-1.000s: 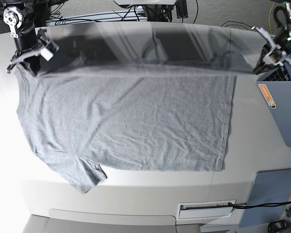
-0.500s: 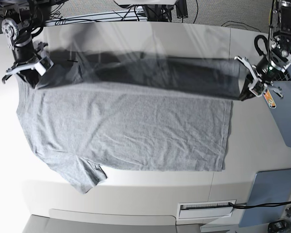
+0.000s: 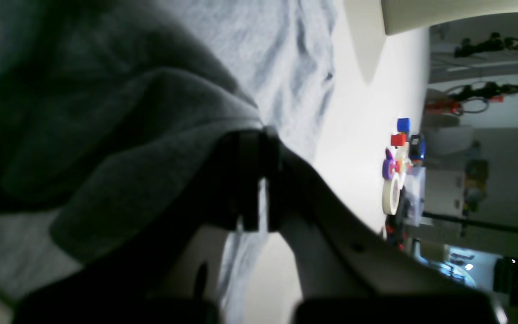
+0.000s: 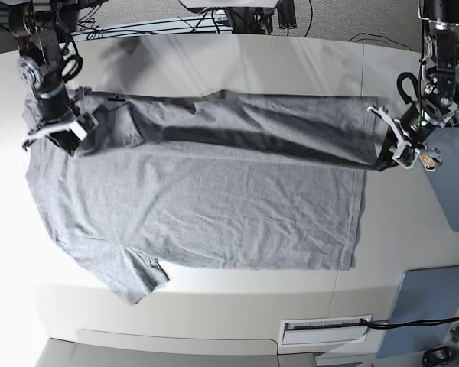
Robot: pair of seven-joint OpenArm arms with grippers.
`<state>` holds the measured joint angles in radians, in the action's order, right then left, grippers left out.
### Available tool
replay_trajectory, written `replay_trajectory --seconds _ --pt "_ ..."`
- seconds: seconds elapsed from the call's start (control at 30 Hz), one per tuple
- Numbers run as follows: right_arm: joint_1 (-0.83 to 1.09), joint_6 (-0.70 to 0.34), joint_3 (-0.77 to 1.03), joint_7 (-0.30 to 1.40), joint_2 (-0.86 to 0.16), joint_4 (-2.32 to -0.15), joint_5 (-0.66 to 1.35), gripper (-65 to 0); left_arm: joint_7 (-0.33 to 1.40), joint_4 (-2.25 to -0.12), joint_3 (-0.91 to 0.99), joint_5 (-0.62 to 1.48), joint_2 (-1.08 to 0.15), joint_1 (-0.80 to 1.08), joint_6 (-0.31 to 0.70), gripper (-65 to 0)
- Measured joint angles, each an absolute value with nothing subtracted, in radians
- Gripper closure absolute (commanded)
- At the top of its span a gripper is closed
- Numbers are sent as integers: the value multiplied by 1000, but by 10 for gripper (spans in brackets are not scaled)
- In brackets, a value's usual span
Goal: Fold the T-shirt properly
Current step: 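Lift the shoulder edge and fold it over toward the hem, then lower the folded edge onto the shirt and open both grippers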
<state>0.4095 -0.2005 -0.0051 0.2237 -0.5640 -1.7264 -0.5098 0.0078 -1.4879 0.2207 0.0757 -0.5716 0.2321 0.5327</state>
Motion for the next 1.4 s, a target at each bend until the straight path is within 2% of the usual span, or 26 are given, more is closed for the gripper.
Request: replay_trajectory --seconds 0.27,0.4,0.63,0.83,0.87,0.97,1.03,1.2,1.27,1.33,1.4 --pt "323 -201 -49 273 -563 -1696 -537 0 7 -1472 221 49 -568 220 535 0" --pt "287 -199 -49 319 -562 -1694 -557 0 7 -1472 221 47 -559 221 585 0" --pt "280 -199 -49 321 -562 -1694 -556 0 7 -1472 221 27 -560 207 550 0" --pt "280 -199 -49 322 -562 -1694 -556 0 7 -1472 221 27 -559 192 565 0" --pt "280 -199 -49 327 -562 -1694 -541 -39 7 -1472 221 27 -560 190 571 -39" --pt "280 -199 -49 342 -563 -1694 -523 -218 7 -1472 221 27 -560 188 575 -225" --pt "280 -195 -49 344 -563 -1694 -513 -272 7 -1472 221 27 -560 188 574 -271" --pt "280 -192 -49 345 -563 -1694 -434 -274 8 -1472 221 33 -560 188 574 -270" --pt "281 -175 -49 377 -562 -1701 -326 -273 59 -1472 221 131 -560 188 574 -255" --pt "298 -139 -49 393 -564 -1735 -233 -258 140 -1472 223 257 -560 193 580 -172" --pt "337 -99 -48 401 -562 -1791 -196 -153 190 -1472 224 380 -562 207 609 -32"
